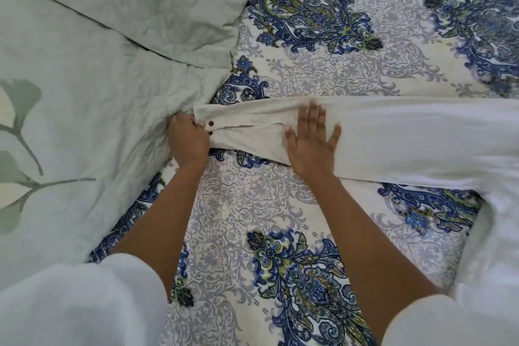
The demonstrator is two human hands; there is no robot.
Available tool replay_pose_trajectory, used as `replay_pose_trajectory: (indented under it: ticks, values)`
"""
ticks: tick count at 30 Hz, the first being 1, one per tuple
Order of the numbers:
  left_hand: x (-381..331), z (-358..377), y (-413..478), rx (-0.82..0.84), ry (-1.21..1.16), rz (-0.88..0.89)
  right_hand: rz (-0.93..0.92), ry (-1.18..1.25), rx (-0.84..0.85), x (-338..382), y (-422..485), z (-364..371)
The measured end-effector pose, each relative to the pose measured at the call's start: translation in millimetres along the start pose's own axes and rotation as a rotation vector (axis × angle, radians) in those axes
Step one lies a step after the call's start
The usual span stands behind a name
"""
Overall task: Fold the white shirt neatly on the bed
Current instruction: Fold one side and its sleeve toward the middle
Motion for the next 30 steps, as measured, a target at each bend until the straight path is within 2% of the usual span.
replay_pose_trajectory:
  ticks: [2,3,5,6,8,9,12,14,16,18,20,21,23,25,26,27,30]
  values:
    - [-2.9,2.4,-6.1,-0.033,0.133,0.017,-0.022,-0.126,0.045,-1.9,-4.2,8.9]
    - [-8.6,0.9,-11.3,-0.081,0.182,0.018,-0.06,-0.113,0.066,0.3,-2.3,10.0]
    - [-29.4,7.7,-32.4,-0.125,0.218,0.102,-0.15,0.072,0.089,2.8,-1.2,4.4]
    - [-45.7,20.1,-47.5,-0.09,0.187,0.225,-0.17,0.231,0.071,-1.0,-2.4,-2.7]
    - [-79.3,57.5,-84.5,0.074,0.108,0.53,-0.115,0.532,-0.051,-25.9,-6.8,-17.9]
    - [-97.2,79.5,-103.5,0.196,0.082,0.645,-0.039,0.583,-0.128,-49.2,-10.0,-23.7]
    - [-146.6,147.0,-155.2,0.648,0.155,0.823,0.148,0.368,-0.252,-127.8,-22.1,-32.1]
    - [-161.6,181.7,-175.3,0.796,0.246,0.882,0.133,0.12,-0.21,-167.4,-26.8,-27.5]
    - [-160.8,200.2,-180.9,0.79,0.329,0.922,0.096,-0.086,-0.165,-210.5,-29.5,-14.5]
    - [-149.1,199.7,-171.5,0.685,0.358,0.922,0.215,-0.099,-0.136,-257.9,-31.4,-11.0]
    - [-145.4,202.0,-169.0,0.652,0.399,0.855,0.438,0.061,-0.138,-304.9,-39.2,-19.4]
    - [-149.4,202.0,-173.0,0.653,0.403,0.809,0.46,0.169,-0.177,-311.3,-41.3,-25.8]
    - [-169.1,202.7,-197.2,0.668,0.36,0.829,0.341,0.326,-0.26,-294.5,-43.0,-35.3]
    - [-178.3,210.1,-230.7,0.782,0.341,0.969,0.227,0.331,-0.212,-278.9,-47.7,-28.5]
    - [-175.1,211.9,-239.8,0.809,0.361,1.016,0.24,0.334,-0.193,-281.0,-53.2,-22.9]
    - [-171.3,211.7,-239.6,0.796,0.389,1.022,0.296,0.389,-0.208,-289.0,-59.6,-22.0]
    - [-164.0,201.0,-222.5,0.689,0.444,0.867,0.557,0.681,-0.393,-319.3,-99.0,-39.6]
Point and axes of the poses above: each hand's wrist, its own y-axis towards the middle knuckle, its own z-axis out of the palm, x = y × z, the point moved 6 cm from there along y, towards the middle knuckle, and after that the axes turned 15 degrees about -y, right-handed, at the moved point
